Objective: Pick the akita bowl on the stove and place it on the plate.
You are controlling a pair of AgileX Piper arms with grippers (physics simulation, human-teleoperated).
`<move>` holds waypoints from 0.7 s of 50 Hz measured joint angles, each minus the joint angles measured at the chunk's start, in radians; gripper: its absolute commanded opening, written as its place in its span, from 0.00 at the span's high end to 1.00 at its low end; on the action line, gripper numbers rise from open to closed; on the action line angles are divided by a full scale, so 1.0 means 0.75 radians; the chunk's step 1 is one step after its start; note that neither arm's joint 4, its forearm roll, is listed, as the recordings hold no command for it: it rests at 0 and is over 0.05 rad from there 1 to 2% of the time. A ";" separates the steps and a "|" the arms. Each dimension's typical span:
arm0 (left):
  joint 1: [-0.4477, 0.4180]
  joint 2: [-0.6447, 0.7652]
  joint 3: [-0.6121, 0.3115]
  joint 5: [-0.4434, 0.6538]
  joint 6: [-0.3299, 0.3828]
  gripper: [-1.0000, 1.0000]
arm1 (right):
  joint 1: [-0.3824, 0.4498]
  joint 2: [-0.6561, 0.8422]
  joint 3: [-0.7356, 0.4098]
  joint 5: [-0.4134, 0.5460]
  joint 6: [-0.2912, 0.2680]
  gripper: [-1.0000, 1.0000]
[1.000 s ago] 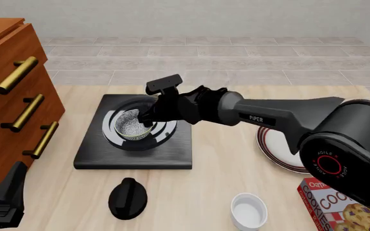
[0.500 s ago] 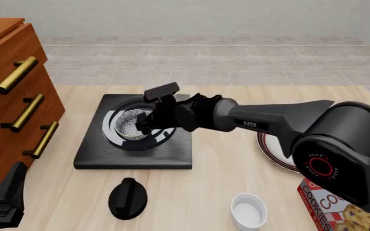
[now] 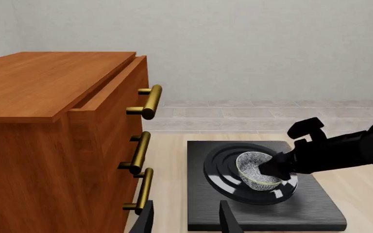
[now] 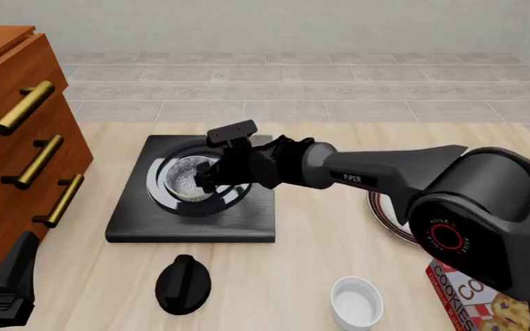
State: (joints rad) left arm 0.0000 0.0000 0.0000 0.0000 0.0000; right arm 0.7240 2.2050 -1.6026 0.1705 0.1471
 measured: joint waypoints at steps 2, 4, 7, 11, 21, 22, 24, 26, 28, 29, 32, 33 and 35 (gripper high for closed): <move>0.000 0.000 0.000 0.000 0.000 0.00 | 0.000 0.005 -0.002 0.000 0.002 0.00; 0.000 0.000 0.000 0.000 0.000 0.00 | 0.000 0.011 -0.003 -0.001 0.004 0.00; 0.000 0.000 0.000 0.000 0.000 0.00 | 0.000 0.019 -0.003 -0.002 0.007 0.00; 0.000 0.000 0.000 0.000 0.000 0.00 | 0.001 0.026 -0.005 -0.004 0.014 0.00; 0.000 0.000 0.000 0.000 0.000 0.00 | 0.010 0.015 -0.012 -0.014 0.008 1.00; 0.000 0.000 0.000 0.000 0.000 0.00 | 0.011 0.014 -0.010 -0.015 0.009 1.00; 0.000 0.000 0.000 0.000 0.000 0.00 | 0.012 0.010 -0.007 -0.018 0.009 1.00; 0.000 0.000 0.000 0.000 0.000 0.00 | 0.012 0.006 -0.003 -0.020 0.008 1.00; 0.000 0.000 0.000 0.000 0.000 0.00 | 0.013 0.001 0.001 -0.023 0.005 1.00; 0.000 0.000 0.000 0.000 0.000 0.00 | 0.014 -0.001 0.003 -0.024 0.003 1.00; 0.000 0.000 0.000 0.000 0.000 0.00 | 0.014 -0.009 0.012 -0.027 -0.002 1.00; 0.000 0.000 0.000 0.000 0.000 0.00 | 0.014 -0.012 0.016 -0.027 -0.003 1.00; 0.000 0.000 0.000 0.000 0.000 0.00 | 0.013 -0.019 0.023 -0.027 -0.006 1.00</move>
State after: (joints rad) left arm 0.0000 0.0000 0.0000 0.0000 0.0000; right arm 0.7336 2.1911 -1.5854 0.1503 0.1428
